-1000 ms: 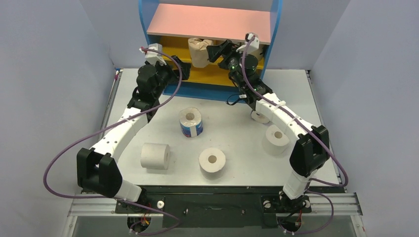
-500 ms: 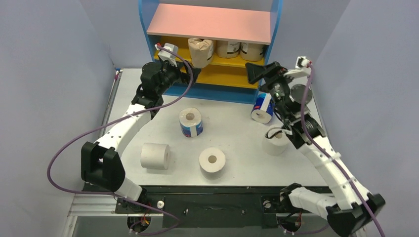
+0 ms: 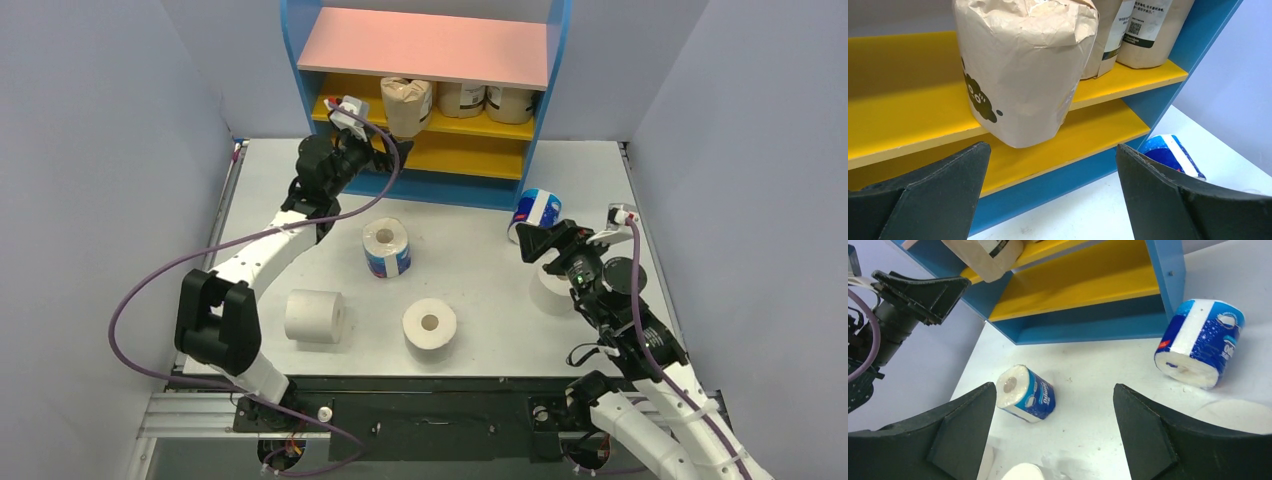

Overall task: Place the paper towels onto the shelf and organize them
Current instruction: Place the paper towel on the shelf.

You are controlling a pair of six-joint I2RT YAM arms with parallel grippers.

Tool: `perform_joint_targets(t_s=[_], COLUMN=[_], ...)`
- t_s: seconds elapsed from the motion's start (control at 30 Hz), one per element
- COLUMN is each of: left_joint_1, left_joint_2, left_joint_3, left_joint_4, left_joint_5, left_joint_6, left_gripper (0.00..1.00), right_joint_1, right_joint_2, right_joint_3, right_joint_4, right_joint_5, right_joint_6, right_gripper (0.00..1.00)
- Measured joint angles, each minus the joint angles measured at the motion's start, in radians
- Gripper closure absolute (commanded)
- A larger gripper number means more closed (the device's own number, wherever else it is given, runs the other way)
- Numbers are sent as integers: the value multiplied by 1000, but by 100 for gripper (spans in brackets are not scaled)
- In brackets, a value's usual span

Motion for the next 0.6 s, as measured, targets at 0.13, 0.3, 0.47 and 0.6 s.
perform_joint_targets(t_s=[0.13,0.3,0.47,0.6], left_joint_1=[-9,-14,-14,-14], left_joint_2=[47,113,161,196], left_joint_3=[18,58,100,136], left_joint_4=[33,63,93,126], left_joint_5=[-11,-47,-73,-88], left_joint_6=[6,0,-27,-56], left_gripper=[4,4,4,4], right_joint_1=[0,0,0,0], right_joint_2=[-51,-85,-95,-97], right_joint_3=[-24,-35,-45,-62], right_joint_4=[-45,-59,-74,-80], right_joint_5=[0,6,16,26], right_joint_6=[-11,-23,-41,-48], right_gripper=[18,18,18,18])
